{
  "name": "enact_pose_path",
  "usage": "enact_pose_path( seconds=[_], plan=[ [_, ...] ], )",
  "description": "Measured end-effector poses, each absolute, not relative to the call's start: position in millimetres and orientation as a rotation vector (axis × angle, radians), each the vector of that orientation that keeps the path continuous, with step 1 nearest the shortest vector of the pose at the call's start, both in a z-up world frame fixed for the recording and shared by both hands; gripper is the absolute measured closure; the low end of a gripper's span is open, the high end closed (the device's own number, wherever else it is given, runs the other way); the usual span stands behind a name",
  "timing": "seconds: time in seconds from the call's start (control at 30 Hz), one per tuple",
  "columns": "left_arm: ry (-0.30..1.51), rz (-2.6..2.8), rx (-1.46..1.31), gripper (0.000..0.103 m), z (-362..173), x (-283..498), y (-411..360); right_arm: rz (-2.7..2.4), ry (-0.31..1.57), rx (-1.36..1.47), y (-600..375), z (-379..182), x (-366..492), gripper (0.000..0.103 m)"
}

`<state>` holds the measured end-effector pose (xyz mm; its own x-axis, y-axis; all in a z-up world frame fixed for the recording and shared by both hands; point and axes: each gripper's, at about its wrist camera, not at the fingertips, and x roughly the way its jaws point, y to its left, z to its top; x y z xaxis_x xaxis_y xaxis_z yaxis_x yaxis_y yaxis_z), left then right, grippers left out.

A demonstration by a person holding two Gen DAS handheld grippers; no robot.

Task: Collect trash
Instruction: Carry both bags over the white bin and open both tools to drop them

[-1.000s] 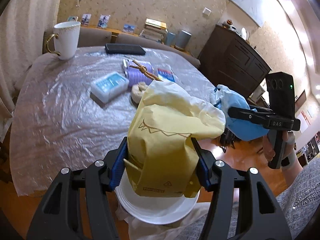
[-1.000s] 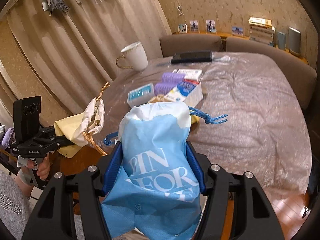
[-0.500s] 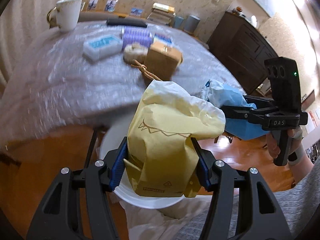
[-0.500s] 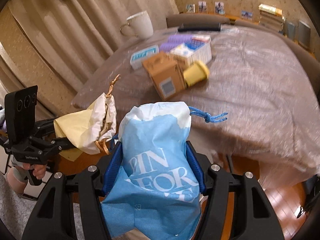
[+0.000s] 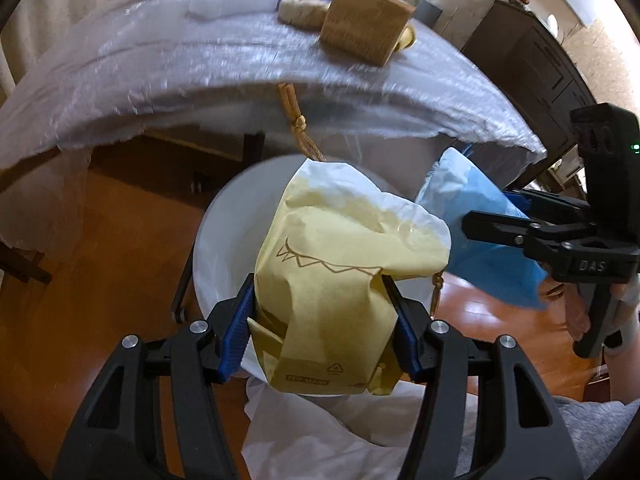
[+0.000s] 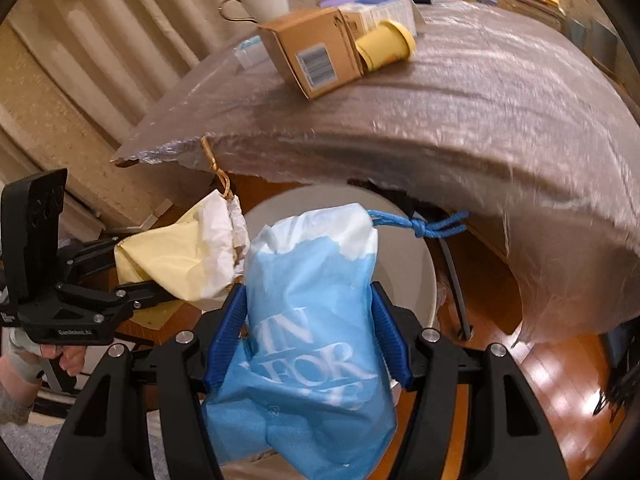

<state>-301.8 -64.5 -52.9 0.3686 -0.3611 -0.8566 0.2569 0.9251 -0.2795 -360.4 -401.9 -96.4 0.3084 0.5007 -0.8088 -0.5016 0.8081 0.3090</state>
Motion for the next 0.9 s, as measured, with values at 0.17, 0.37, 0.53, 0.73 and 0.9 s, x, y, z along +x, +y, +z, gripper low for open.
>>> enact_pose_path(
  seconds=[0.17, 0.37, 0.53, 0.73, 0.9],
  plan=[
    [1.149, -0.406, -0.091, 0.043, -69, -295, -57, 0.61, 1.088, 0.013, -390, -112, -356, 0.043],
    [1.182, -0.415, -0.072, 0.043, -90, -284, -58, 0.535, 1.151, -0.022, -371, -148, -340, 0.055],
    [1.196, -0.435, -0.057, 0.043, -97, -278, -64, 0.501, 1.181, -0.001, -376, -158, -340, 0.054],
    [1.227, -0.428, -0.044, 0.043, -116, -274, -70, 0.491, 1.198, 0.023, -367, -168, -341, 0.054],
    [1.251, -0.422, -0.009, 0.042, -128, -270, -80, 0.489, 1.208, 0.022, -362, -175, -338, 0.054]
  ],
)
